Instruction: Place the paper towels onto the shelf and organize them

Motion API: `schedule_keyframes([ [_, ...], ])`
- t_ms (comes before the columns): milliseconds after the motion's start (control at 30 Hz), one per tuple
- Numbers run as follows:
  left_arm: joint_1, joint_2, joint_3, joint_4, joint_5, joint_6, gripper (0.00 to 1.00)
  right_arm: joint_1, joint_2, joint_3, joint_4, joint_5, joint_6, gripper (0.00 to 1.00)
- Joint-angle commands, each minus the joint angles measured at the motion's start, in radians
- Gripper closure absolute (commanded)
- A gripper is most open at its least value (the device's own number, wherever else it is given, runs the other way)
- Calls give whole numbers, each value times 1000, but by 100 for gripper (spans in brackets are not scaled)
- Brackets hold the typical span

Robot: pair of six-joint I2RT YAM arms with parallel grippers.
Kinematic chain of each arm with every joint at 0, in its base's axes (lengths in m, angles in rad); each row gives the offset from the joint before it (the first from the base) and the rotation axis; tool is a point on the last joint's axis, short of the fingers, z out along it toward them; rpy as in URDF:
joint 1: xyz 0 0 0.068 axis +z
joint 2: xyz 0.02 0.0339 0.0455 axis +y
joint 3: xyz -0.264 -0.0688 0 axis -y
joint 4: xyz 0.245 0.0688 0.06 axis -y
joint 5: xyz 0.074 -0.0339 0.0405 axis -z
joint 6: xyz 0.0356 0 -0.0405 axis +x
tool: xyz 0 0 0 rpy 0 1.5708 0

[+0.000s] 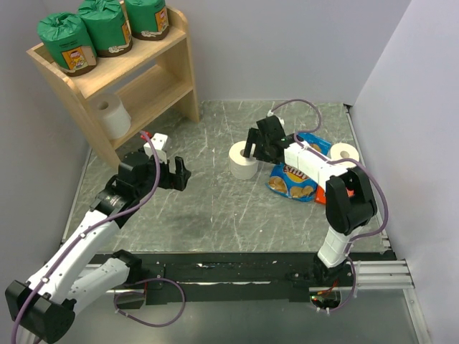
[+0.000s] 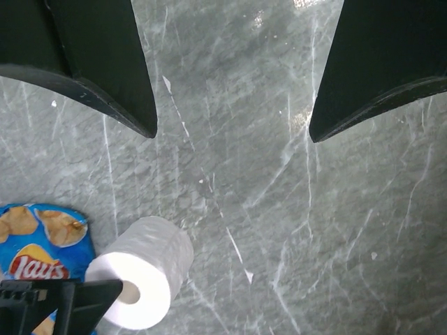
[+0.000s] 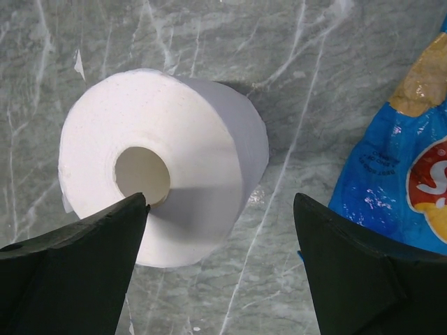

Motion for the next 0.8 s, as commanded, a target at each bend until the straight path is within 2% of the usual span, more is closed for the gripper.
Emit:
schedule_keyframes([
  [0,-3,11,42,-4,-19,18,3,-10,17,-10,50,-11,1,9],
  [233,-6,17,42,-8,-19,23,3,-15,-3,17,54,-5,17,7],
  [533,-7,20,45,-12,-50,23,3,-23,65,74,41,-26,30,6],
  [733,-6,17,45,-10,-59,24,2,-21,78,40,57,-49,36,14],
  [767,-7,15,43,-9,-67,23,2,-20,75,28,55,-46,35,21],
])
